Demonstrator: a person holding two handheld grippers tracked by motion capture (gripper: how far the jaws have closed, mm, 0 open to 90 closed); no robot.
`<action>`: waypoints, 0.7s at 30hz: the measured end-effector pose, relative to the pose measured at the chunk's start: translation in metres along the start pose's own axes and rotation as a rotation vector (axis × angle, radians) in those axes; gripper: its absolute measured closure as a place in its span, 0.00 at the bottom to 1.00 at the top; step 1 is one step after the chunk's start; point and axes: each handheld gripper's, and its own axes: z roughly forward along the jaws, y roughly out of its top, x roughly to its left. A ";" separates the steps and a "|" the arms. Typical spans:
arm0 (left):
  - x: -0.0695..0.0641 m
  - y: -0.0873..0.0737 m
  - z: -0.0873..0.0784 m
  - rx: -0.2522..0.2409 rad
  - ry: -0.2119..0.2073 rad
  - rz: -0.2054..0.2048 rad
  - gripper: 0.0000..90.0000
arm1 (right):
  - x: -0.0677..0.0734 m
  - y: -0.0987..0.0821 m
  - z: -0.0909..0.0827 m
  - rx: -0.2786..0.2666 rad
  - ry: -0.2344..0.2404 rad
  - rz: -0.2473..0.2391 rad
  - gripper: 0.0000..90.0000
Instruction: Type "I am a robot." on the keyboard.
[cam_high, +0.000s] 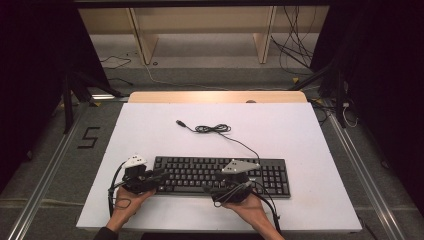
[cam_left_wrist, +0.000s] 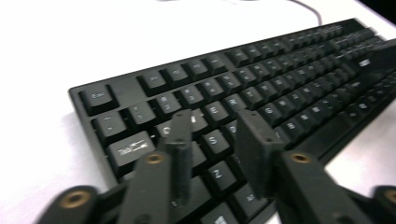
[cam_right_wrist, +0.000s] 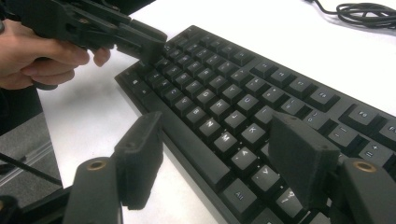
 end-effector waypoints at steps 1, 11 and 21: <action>0.000 0.000 -0.001 -0.006 -0.012 0.005 0.68 | 0.000 0.000 0.000 0.002 0.001 -0.001 0.41; -0.005 0.000 -0.005 -0.048 -0.043 0.004 0.46 | 0.001 0.000 0.004 0.013 0.013 0.002 0.44; -0.011 -0.001 -0.011 -0.080 -0.047 0.025 0.36 | 0.003 -0.002 0.010 0.035 0.035 -0.002 0.61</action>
